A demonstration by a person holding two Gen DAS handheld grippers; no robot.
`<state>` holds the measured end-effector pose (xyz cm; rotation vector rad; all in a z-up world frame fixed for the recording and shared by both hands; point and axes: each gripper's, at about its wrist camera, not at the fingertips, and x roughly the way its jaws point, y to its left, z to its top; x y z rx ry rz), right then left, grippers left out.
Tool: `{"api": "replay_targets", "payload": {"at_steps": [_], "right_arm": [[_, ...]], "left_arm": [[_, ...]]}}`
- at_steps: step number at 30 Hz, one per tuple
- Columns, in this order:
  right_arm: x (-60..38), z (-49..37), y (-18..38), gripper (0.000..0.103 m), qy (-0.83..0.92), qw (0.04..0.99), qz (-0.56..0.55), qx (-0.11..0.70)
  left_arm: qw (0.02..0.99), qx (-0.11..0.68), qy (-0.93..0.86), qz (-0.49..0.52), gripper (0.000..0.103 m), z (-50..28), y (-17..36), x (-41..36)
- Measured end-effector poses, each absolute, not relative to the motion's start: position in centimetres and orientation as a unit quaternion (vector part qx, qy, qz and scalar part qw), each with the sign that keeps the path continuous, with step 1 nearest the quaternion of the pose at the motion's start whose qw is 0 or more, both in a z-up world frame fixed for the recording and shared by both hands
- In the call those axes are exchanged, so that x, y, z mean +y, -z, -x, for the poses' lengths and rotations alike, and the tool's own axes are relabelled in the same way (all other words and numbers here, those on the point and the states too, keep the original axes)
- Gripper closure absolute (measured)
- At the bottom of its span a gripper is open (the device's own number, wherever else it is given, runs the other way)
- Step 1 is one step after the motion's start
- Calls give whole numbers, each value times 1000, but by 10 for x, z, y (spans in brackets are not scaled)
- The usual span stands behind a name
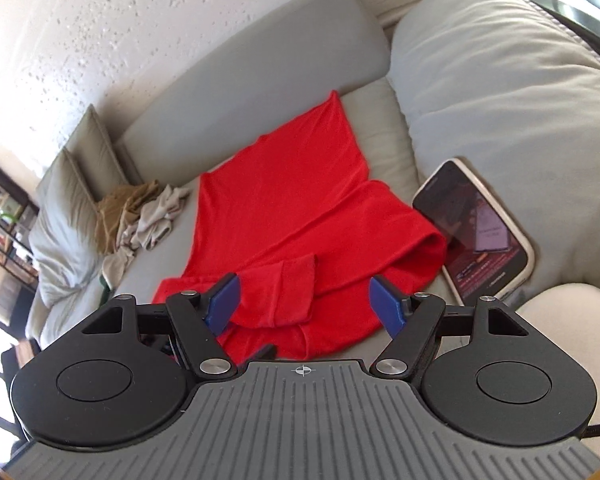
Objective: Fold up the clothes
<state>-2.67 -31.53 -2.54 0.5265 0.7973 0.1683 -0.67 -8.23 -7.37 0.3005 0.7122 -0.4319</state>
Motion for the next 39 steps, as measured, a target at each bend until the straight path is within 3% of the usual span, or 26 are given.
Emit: {"api": "replay_targets", "payload": {"at_steps": [3,4,5,8,16,24,27,31,39], "right_arm": [[-295,13,42,47,-97,888,-208,399],[-290,9,49,57,-102,887,-197,404],[-285,4,55,60,-108,886,-188,410],[-275,-12,69,61,-108,882,-176,423],[-254,-44,97,58,-95,867,-166,461],[-228,-84,114,62,-70,867,-125,478],[-208,-87,119,67,-69,874,-60,478],[-183,-83,114,94,-85,879,21,469],[-172,-74,98,98,-84,898,85,424]], "left_arm": [[907,389,145,-68,51,-6,79,-50],[906,402,124,-42,58,-10,81,-40],[904,415,102,-16,63,-14,83,-29],[890,449,72,27,70,-19,90,-15],[863,503,37,38,68,-19,104,-16],[865,496,50,55,67,-15,102,-9],[863,500,48,59,67,-15,103,-7],[862,502,49,61,67,-15,103,-6],[865,495,49,66,67,-12,105,-2]]}}
